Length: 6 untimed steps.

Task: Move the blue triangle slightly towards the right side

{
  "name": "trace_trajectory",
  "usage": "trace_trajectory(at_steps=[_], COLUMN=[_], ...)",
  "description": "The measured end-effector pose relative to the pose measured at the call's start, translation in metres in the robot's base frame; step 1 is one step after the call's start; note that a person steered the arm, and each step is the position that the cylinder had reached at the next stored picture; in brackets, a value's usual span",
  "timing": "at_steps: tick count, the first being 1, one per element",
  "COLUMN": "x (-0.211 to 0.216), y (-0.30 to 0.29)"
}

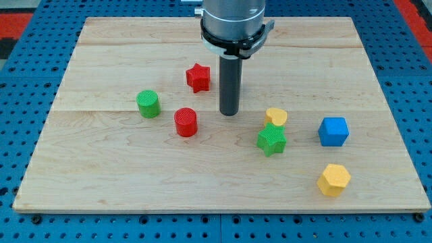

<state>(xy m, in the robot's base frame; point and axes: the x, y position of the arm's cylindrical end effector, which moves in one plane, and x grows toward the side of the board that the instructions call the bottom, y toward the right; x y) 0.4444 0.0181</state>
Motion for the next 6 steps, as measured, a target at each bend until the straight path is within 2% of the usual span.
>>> trace_trajectory(at_steps=[3, 4, 6], x=[-0.065, -0.074, -0.070], y=[-0.018, -0.008, -0.038])
